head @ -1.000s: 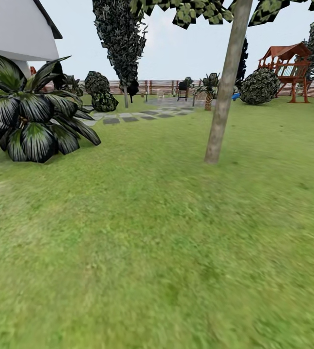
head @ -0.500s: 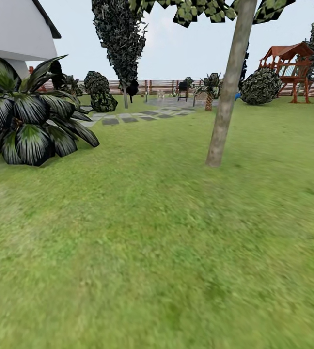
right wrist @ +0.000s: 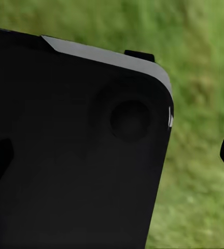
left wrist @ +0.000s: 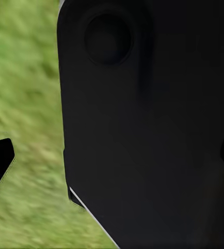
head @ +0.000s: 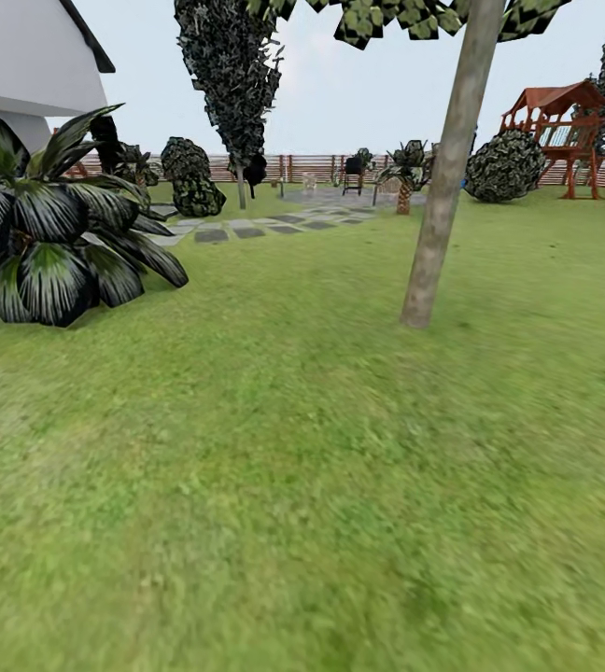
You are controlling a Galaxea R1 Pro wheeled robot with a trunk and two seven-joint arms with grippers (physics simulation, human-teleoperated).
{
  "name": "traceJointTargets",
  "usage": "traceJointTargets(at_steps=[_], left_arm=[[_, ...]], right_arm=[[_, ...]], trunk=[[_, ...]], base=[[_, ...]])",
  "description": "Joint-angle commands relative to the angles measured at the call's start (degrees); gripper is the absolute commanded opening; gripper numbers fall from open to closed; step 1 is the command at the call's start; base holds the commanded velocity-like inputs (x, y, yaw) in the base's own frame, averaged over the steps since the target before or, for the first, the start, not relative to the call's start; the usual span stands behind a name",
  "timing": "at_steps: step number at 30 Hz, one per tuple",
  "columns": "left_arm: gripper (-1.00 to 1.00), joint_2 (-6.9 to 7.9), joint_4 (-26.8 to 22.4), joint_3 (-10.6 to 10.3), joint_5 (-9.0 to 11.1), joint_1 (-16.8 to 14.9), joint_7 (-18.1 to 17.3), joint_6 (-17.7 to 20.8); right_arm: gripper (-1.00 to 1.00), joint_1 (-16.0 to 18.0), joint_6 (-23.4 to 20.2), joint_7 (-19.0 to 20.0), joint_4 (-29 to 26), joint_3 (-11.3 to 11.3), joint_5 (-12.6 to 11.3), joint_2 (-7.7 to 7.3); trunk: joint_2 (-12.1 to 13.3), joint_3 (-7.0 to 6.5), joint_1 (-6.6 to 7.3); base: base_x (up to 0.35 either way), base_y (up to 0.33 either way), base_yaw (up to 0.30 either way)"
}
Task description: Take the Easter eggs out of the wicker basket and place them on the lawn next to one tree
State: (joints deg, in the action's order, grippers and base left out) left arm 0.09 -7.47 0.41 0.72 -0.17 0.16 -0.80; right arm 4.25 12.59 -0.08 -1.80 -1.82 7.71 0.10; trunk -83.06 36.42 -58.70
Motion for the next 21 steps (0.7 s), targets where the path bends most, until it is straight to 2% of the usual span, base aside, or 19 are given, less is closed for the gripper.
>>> traceJointTargets(at_steps=[1, 21], left_arm=[[1.0, 0.0, 0.0, 0.03, 0.08, -0.03, 0.02, -0.08], [1.0, 0.0, 0.0, 0.03, 0.08, -0.01, 0.02, -0.08]], right_arm=[[1.0, 0.02, 0.15, -0.01, 0.04, -0.13, 0.21, -0.01], [1.0, 0.04, 0.06, 0.0, 0.04, -0.11, 0.14, -0.01]], trunk=[[-0.02, 0.05, -0.03], [-0.02, 0.05, -0.03]], base=[[0.339, 0.0, 0.0], [0.339, 0.0, 0.0]])
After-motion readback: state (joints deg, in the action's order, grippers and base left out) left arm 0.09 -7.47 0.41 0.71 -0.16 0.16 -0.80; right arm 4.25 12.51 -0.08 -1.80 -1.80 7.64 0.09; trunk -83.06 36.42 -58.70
